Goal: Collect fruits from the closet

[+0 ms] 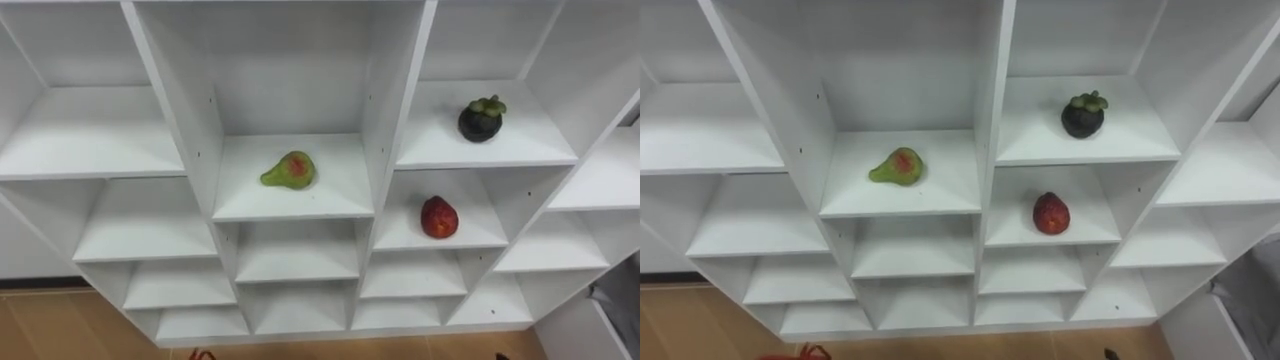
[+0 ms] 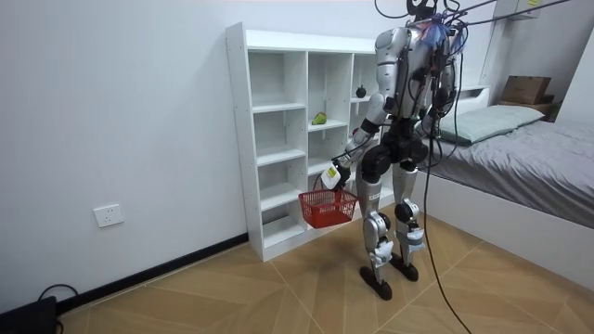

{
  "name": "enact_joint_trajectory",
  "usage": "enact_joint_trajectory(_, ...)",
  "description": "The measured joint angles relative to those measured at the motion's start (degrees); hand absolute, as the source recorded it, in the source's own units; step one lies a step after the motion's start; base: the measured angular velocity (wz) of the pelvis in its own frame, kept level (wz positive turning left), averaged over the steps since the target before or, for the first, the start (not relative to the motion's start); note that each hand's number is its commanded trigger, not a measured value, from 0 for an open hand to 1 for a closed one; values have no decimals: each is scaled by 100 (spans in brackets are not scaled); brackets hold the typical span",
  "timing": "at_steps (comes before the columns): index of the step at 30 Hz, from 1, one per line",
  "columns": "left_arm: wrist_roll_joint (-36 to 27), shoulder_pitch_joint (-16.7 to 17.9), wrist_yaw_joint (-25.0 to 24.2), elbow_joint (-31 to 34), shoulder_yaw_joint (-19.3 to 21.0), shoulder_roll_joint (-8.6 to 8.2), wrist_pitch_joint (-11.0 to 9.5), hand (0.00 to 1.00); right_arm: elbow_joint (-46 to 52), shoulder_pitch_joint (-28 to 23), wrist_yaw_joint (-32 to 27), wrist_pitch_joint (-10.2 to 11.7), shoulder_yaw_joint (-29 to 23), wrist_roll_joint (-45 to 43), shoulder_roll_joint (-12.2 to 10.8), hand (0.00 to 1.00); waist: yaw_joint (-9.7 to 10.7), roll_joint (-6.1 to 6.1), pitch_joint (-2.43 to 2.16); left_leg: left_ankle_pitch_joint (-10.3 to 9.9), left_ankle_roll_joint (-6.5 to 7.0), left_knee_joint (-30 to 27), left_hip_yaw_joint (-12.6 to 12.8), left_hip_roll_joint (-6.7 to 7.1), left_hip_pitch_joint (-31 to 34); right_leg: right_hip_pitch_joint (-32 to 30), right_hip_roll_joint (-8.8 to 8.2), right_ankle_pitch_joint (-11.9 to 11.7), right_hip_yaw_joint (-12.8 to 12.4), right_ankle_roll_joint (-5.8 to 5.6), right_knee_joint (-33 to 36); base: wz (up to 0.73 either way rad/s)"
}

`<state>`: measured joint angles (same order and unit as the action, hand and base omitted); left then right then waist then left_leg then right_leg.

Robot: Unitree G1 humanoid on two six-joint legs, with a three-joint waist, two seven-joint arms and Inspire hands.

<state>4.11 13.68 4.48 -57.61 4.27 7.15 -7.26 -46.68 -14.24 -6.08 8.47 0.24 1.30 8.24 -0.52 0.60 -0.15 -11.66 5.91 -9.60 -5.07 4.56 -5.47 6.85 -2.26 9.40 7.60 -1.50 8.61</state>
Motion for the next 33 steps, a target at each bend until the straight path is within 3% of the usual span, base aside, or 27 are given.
enact_joint_trajectory(8, -6, 76, 39, 26, -1, 18, -182, 100, 1407, -246, 100, 145, 306, 41, 1, 0, -1, 0, 6, 0, -1, 14, 53, -10, -23, -1, 19, -2, -117, 4, -1, -3)
enact_joint_trajectory(13, -8, 110, 44, 28, -2, 18, -188, 100, 2360, -454, 227, 184, 356, 52, 3, 0, 7, -8, 21, 0, -1, 13, 16, -10, -7, -19, 20, -3, -103, 5, 0, 0)
enact_joint_trajectory(24, -14, 130, 98, 34, -10, 19, -196, 100, 4085, -609, 246, 260, 312, 107, 43, 0, 42, -83, 0, 0, 0, 11, 131, -24, 143, -194, 23, -34, -115, 14, 9, -3)
enact_joint_trajectory(33, -153, 267, 139, 234, -186, 12, -201, 100, 5005, -575, 74, 277, 290, 83, 44, 0, 11, -65, 19, 0, 0, 53, 190, -44, 92, -188, 48, -34, -255, 15, 10, -4)
